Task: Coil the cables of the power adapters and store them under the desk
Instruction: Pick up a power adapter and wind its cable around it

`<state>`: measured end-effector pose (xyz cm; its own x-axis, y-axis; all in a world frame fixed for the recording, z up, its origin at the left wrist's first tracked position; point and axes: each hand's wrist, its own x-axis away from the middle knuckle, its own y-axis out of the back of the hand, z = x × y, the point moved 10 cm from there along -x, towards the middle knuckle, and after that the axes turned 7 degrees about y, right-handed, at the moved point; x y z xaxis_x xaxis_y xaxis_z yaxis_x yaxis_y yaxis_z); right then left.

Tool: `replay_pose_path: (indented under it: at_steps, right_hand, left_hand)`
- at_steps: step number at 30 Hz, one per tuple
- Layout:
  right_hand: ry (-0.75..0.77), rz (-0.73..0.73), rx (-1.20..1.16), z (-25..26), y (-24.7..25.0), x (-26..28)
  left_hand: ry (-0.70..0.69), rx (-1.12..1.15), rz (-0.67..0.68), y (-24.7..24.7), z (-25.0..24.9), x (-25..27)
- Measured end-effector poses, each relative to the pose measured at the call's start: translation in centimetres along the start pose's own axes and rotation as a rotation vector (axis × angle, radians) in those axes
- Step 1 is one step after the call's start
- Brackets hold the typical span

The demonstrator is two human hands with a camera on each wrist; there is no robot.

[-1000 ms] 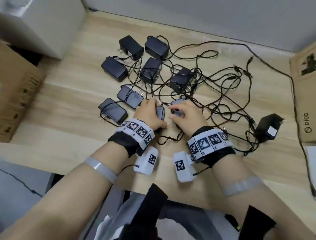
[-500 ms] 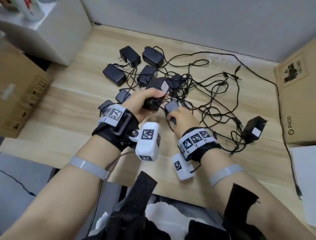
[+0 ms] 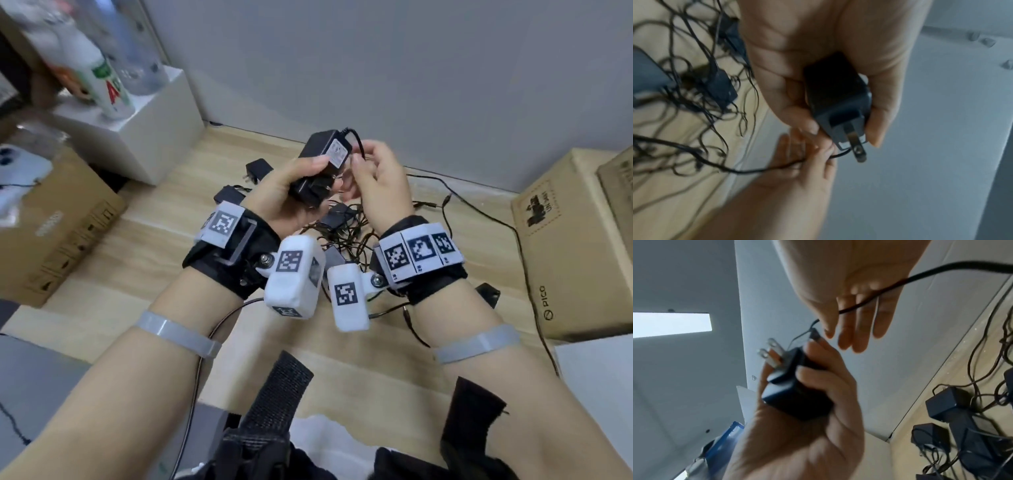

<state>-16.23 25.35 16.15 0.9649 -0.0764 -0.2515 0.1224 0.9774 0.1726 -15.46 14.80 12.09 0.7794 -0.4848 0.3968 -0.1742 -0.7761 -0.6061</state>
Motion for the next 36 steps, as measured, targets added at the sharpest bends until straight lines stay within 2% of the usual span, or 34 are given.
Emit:
replay_pose_path:
  at_steps: [3, 5, 7, 9, 11, 17, 23, 27, 31, 36]
  right_hand:
    - [-0.012, 0.047, -0.084, -0.7, -0.9, 1.3]
    - [-0.042, 0.103, -0.033, -2.1, -1.8, 2.6]
    - [-0.101, 0.201, 0.117, -4.0, -2.9, 3.9]
    - [-0.153, 0.301, 0.277, -5.7, -3.6, 4.9]
    - [-0.188, 0.385, 0.307, -6.8, -4.1, 5.7]
    - [-0.145, 0.543, 0.388, -6.0, -4.8, 6.5]
    - [-0.121, 0.637, 0.451, -5.1, -5.5, 6.9]
    - [-0.144, 0.708, 0.536, -5.8, -5.6, 7.4]
    - [-0.162, 0.721, 0.552, -6.1, -5.4, 7.7]
    - [-0.097, 0.679, 0.508, -4.2, -5.5, 6.8]
  left_hand:
    - [-0.051, 0.274, 0.196, -1.9, -2.2, -0.1]
    - [-0.078, 0.312, 0.227, -2.1, -2.7, -0.4]
    - [-0.078, 0.201, 0.139, -1.4, -1.9, -1.0]
    - [-0.076, -0.027, 0.007, -0.3, -0.6, -1.0]
    - [-0.092, -0.2, -0.076, 0.5, 0.0, -0.6]
    - [-0.124, -0.332, -0.177, 2.3, -0.7, 0.1]
    - [-0.105, -0.467, -0.185, 2.6, -0.8, 0.2]
    - [-0.056, -0.568, -0.128, 2.5, -0.5, 0.0]
    - [-0.058, -0.66, -0.125, 2.9, -0.6, -0.2]
    - [-0.117, -0.936, -0.161, 2.7, -0.2, -0.7]
